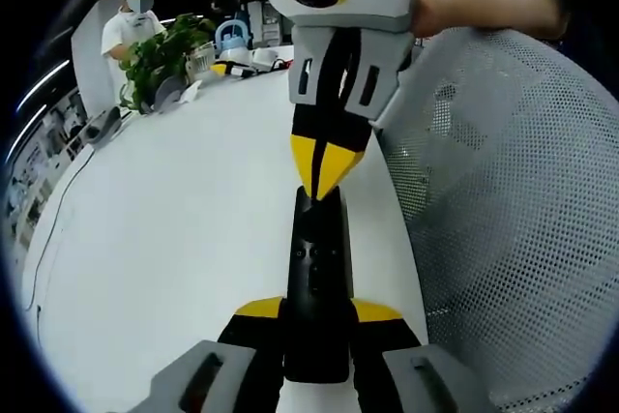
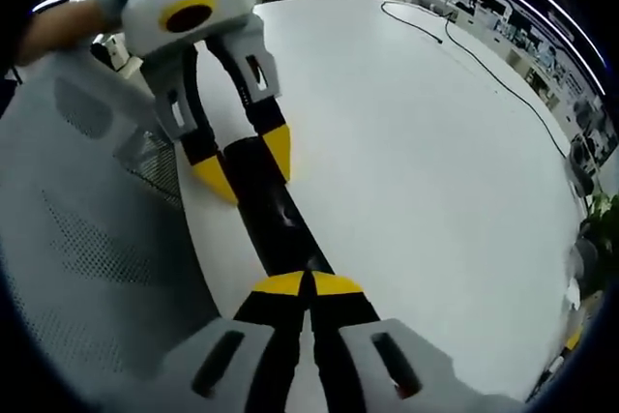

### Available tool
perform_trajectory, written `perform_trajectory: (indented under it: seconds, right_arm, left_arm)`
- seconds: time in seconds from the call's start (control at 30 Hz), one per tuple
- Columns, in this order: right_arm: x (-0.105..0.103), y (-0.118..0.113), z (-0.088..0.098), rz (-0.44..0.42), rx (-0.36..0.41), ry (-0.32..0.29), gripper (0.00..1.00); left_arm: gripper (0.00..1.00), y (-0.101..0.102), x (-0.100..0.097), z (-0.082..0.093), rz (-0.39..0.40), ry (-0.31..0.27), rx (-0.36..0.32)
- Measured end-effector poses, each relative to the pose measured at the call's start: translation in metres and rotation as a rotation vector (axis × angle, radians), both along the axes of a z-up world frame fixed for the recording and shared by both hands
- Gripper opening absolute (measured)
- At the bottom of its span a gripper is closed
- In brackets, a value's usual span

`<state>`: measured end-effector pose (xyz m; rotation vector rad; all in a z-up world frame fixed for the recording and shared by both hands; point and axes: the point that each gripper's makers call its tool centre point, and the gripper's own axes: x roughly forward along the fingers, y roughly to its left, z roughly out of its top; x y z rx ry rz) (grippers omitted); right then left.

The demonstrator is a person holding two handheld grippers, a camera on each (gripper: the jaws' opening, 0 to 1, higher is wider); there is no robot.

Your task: Press the specified remote control buttons in sequence, fully releasing each button before pressing the next.

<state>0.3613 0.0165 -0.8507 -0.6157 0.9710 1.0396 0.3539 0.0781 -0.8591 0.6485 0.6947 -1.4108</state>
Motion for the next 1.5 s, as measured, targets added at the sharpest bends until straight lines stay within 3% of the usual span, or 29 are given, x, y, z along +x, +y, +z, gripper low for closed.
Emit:
perform_trajectory:
  seconds: [0.57, 0.83, 1.1, 1.5]
  right_arm:
    - [0.000, 0.000, 0.000, 0.014, -0.006, -0.013, 0.00]
    - [0.002, 0.012, 0.008, -0.001, 0.065, -0.008, 0.00]
    - [-0.002, 0.014, -0.001, 0.037, 0.030, 0.000, 0.00]
    - [-0.001, 0.014, 0.000, 0.054, 0.043, -0.022, 0.00]
  left_arm:
    - [0.26, 0.000, 0.000, 0.000, -0.001, 0.001, -0.003]
    - [0.25, 0.000, 0.000, 0.000, 0.000, 0.000, -0.003]
    - [0.25, 0.000, 0.000, 0.000, 0.000, 0.000, -0.004]
    - [0.26, 0.000, -0.001, 0.000, -0.002, 0.002, -0.008]
